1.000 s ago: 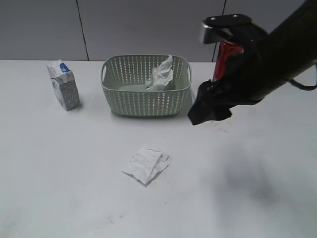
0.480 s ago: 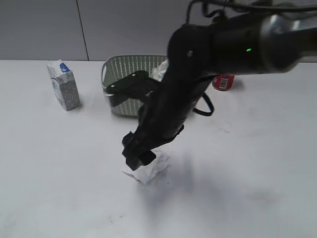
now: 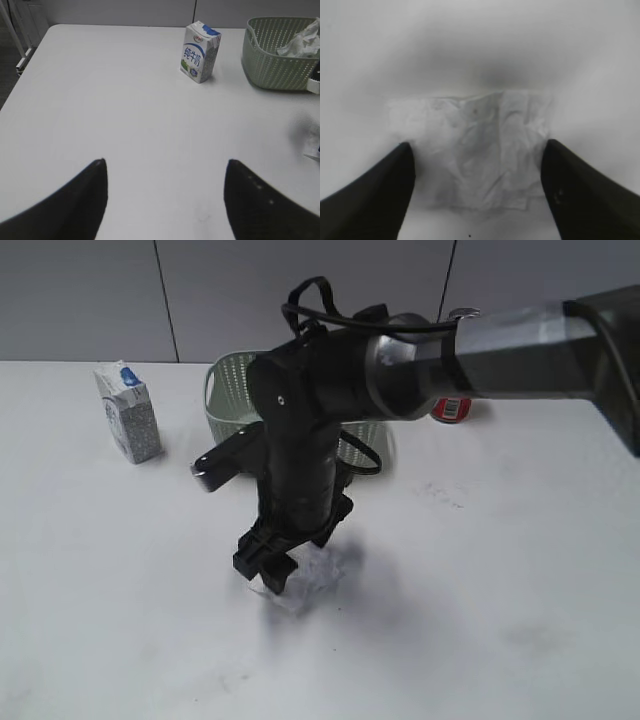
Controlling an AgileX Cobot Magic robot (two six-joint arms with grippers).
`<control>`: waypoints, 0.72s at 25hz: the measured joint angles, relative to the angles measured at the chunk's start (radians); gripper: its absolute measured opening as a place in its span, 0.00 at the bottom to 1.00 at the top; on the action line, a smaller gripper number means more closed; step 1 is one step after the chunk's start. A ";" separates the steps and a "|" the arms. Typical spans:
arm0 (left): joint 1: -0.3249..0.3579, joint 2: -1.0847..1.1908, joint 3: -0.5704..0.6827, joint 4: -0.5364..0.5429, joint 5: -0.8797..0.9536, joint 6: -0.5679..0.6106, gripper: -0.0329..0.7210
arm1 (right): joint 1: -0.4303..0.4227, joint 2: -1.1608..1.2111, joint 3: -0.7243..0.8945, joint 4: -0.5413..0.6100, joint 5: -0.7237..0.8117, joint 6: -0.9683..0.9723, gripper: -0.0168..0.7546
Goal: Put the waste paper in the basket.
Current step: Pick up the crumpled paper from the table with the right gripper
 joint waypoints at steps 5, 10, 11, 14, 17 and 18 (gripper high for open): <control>0.000 0.000 0.000 0.000 0.000 0.000 0.78 | 0.000 0.034 -0.006 -0.005 0.017 0.016 0.79; 0.000 0.000 0.000 0.000 0.000 0.000 0.78 | 0.000 0.039 -0.008 -0.006 0.017 0.019 0.64; 0.000 0.000 0.000 0.000 0.000 0.000 0.78 | 0.000 0.039 -0.008 -0.006 0.017 0.019 0.57; 0.000 0.000 0.000 0.000 0.000 0.000 0.78 | 0.000 0.039 -0.008 -0.004 0.016 0.019 0.32; 0.000 0.000 0.000 0.000 0.000 0.000 0.78 | 0.000 0.044 -0.022 0.007 0.015 0.020 0.08; 0.000 0.000 0.000 0.000 0.000 0.000 0.78 | 0.000 0.048 -0.036 0.012 0.016 0.020 0.04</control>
